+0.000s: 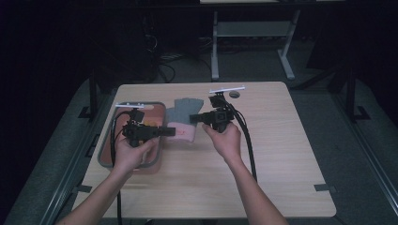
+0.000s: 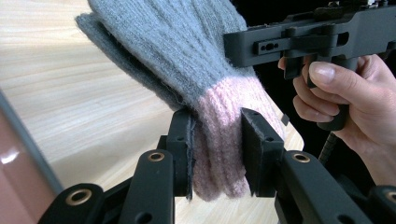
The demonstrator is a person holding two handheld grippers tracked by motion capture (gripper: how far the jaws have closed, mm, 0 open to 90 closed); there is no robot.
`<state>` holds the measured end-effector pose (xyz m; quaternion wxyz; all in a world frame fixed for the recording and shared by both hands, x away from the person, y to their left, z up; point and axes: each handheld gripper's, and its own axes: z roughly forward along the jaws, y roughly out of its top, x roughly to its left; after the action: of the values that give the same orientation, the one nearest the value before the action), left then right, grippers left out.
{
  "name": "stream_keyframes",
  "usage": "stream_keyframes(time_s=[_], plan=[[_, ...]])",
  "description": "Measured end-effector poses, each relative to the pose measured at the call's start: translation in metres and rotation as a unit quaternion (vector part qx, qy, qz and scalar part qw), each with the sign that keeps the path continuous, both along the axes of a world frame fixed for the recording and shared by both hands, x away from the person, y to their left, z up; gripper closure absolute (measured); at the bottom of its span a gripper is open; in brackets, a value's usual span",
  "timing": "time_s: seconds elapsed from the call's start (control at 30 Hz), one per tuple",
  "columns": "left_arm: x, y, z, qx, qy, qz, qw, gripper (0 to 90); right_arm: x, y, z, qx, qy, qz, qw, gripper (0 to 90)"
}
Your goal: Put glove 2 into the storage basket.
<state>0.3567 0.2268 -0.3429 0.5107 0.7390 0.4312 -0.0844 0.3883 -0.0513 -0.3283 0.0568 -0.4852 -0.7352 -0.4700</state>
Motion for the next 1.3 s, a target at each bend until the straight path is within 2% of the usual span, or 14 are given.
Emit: stream_keyframes(time_s=[0.27,0.33,0.6,0.67,0.7,0.97,1.03,1.3], plan=[[-0.001,0.015,0.003,-0.006,0.004,0.015,0.9999,67.1,0.005,0.016,0.004,0.002,0.003,0.010,0.9999,78.4],[-0.001,0.018,0.004,-0.007,0.004,0.019,0.9998,67.1,0.007,0.019,0.005,0.004,-0.003,0.014,0.9999,78.4],[-0.003,0.031,0.006,-0.003,-0.001,0.024,0.9997,67.1,0.009,0.031,0.006,0.016,0.005,0.020,0.9997,78.4],[-0.003,0.034,0.006,-0.003,-0.004,0.026,0.9997,67.2,0.011,0.034,0.006,0.015,-0.002,0.024,0.9996,78.4],[-0.003,0.035,0.006,-0.004,-0.004,0.028,0.9996,67.2,0.011,0.035,0.007,0.016,0.004,0.023,0.9996,78.3],[-0.003,0.048,0.007,-0.001,-0.009,0.033,0.9994,67.2,0.014,0.047,0.010,0.020,0.000,0.034,0.9992,78.3],[-0.004,0.051,0.008,-0.002,-0.005,0.038,0.9993,67.3,0.015,0.050,0.009,0.025,0.004,0.036,0.9990,78.3],[-0.006,0.065,0.006,-0.003,-0.002,0.047,0.9989,67.3,0.019,0.065,0.008,0.021,0.005,0.046,0.9987,78.3]])
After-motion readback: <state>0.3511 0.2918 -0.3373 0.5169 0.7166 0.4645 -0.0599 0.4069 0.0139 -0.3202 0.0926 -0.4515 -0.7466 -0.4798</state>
